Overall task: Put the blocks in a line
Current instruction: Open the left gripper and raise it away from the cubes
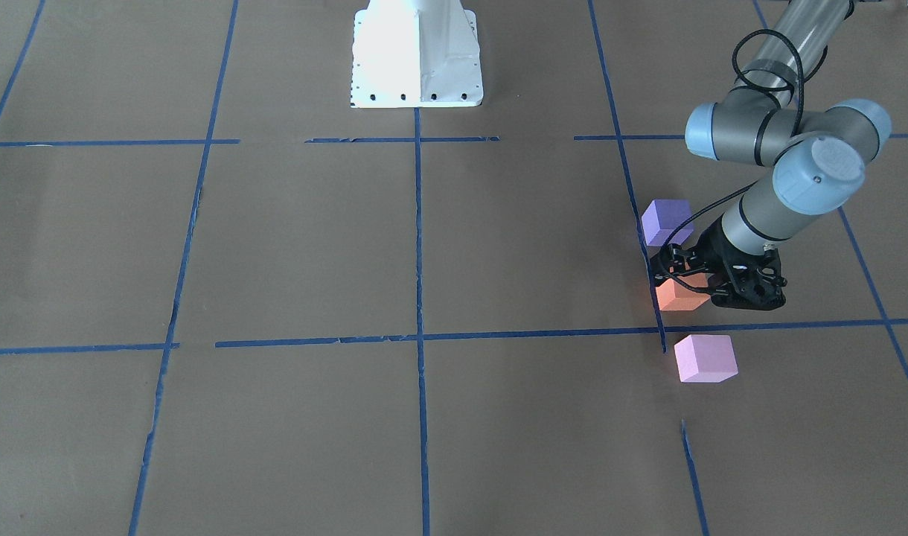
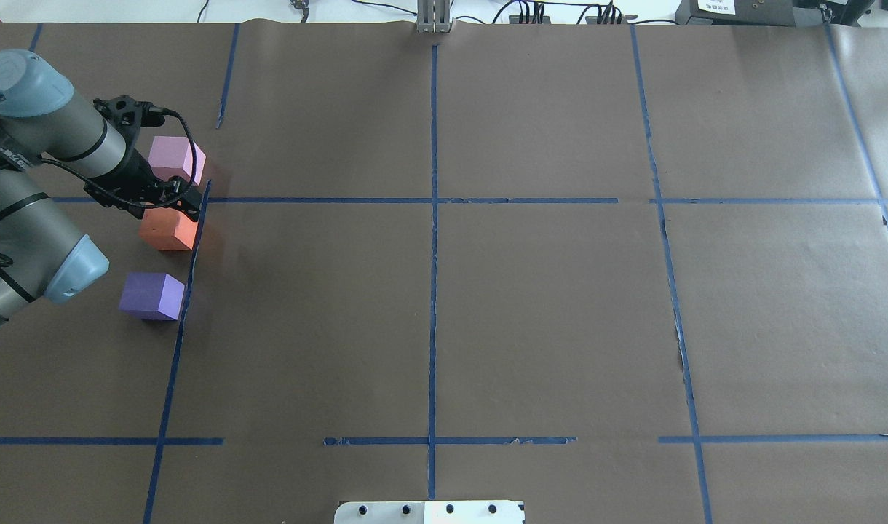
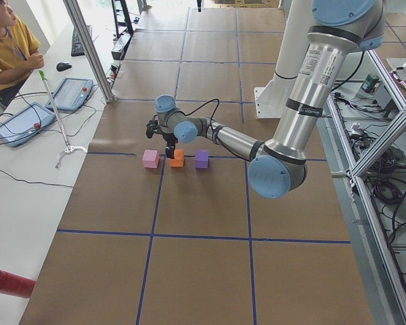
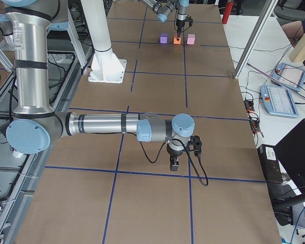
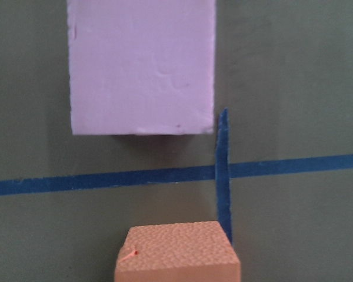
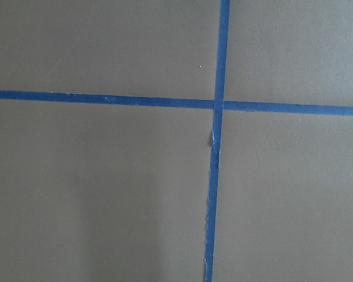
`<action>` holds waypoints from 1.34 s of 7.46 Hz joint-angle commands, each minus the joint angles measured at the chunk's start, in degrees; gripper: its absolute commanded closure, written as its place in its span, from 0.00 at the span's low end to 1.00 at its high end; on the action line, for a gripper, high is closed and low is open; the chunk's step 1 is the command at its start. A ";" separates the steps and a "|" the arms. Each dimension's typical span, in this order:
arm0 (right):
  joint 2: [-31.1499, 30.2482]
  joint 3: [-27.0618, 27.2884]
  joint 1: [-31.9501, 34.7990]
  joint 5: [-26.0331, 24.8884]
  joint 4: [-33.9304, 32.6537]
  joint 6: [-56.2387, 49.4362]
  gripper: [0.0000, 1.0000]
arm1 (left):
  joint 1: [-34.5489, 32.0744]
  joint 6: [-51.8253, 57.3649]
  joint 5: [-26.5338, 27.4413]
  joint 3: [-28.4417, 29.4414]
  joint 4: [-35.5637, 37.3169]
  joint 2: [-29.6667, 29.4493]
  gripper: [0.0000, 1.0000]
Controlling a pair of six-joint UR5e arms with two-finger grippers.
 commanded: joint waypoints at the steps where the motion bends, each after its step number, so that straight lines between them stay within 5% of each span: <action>1: 0.00 0.00 0.00 0.00 0.07 0.00 0.00 | -2.36 0.14 1.23 -5.73 3.99 1.03 0.00; 4: 0.00 0.00 0.00 0.00 -0.02 0.00 0.00 | -5.79 1.10 0.79 -7.85 4.89 1.55 0.00; 7: 0.00 0.00 0.00 0.00 0.07 0.00 0.00 | -17.88 23.88 -2.72 -6.81 4.80 8.74 0.00; 10: 0.00 0.00 0.00 0.00 -0.02 0.00 0.00 | -33.08 46.30 -8.52 5.81 5.15 9.56 0.00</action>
